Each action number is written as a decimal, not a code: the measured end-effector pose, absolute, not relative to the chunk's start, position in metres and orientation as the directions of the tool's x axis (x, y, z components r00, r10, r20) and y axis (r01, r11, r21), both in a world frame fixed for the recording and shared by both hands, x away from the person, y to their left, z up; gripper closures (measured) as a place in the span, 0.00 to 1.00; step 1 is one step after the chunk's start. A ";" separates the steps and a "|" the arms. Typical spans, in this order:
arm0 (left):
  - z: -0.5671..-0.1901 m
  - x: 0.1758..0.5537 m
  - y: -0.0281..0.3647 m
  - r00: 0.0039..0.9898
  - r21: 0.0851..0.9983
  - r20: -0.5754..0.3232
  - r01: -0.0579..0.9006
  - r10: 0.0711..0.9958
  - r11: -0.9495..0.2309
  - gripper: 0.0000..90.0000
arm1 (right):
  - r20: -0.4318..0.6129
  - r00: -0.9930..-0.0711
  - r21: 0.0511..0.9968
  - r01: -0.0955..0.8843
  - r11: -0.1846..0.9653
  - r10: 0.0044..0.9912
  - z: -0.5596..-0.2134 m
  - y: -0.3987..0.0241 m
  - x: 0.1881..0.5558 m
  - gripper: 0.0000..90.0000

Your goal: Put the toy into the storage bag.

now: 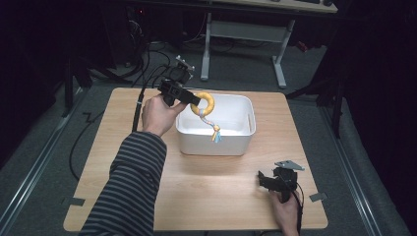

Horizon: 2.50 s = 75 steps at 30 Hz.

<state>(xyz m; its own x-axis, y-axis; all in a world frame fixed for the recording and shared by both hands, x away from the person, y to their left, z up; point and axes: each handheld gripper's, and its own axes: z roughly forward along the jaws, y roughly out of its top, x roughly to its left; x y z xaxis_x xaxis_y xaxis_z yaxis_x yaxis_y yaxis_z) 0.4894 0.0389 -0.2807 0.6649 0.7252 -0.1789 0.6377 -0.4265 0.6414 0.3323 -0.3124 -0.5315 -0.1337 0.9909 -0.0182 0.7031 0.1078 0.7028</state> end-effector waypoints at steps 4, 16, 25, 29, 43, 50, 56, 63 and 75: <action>-0.282 0.493 0.039 0.655 0.643 -0.185 0.645 0.732 -0.414 0.76 | -0.017 -0.133 0.703 0.704 0.106 0.991 -0.531 -0.312 0.332 0.15; -0.289 0.506 0.036 0.613 0.650 -0.181 0.661 0.769 -0.375 0.76 | -0.017 -0.133 0.703 0.704 0.106 0.991 -0.531 -0.312 0.332 0.15; -0.297 0.515 0.034 0.589 0.645 -0.184 0.677 0.787 -0.355 0.76 | -0.017 -0.133 0.703 0.704 0.106 0.991 -0.531 -0.312 0.332 0.15; -0.302 0.517 0.031 0.583 0.641 -0.179 0.681 0.793 -0.356 0.76 | -0.017 -0.133 0.702 0.704 0.106 0.991 -0.531 -0.312 0.332 0.15; -0.326 0.525 0.017 0.573 0.606 -0.151 0.698 0.806 -0.382 0.76 | -0.016 -0.132 0.703 0.704 0.105 0.991 -0.531 -0.312 0.332 0.15; -0.330 0.522 0.008 0.593 0.593 -0.136 0.690 0.793 -0.415 0.76 | -0.016 -0.132 0.703 0.704 0.105 0.991 -0.531 -0.312 0.332 0.15; -0.339 0.521 0.000 0.610 0.569 -0.132 0.692 0.781 -0.445 0.76 | -0.017 -0.132 0.703 0.704 0.106 0.991 -0.531 -0.312 0.332 0.15; -0.348 0.517 -0.005 0.629 0.541 -0.125 0.691 0.767 -0.479 0.76 | -0.020 -0.137 0.704 0.702 0.111 0.990 -0.532 -0.312 0.332 0.15; -0.359 0.514 -0.010 0.648 0.505 -0.128 0.694 0.751 -0.513 0.76 | -0.021 -0.139 0.705 0.700 0.113 0.990 -0.532 -0.313 0.332 0.15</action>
<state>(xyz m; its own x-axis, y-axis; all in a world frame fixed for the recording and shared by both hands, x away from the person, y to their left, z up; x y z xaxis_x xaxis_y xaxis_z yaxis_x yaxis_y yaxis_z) 0.5140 -0.0104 -0.3593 0.6481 0.7507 -0.1281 0.6943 -0.5133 0.5045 0.3323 -0.3126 -0.5317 -0.1386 0.9901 -0.0214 0.7000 0.1132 0.7051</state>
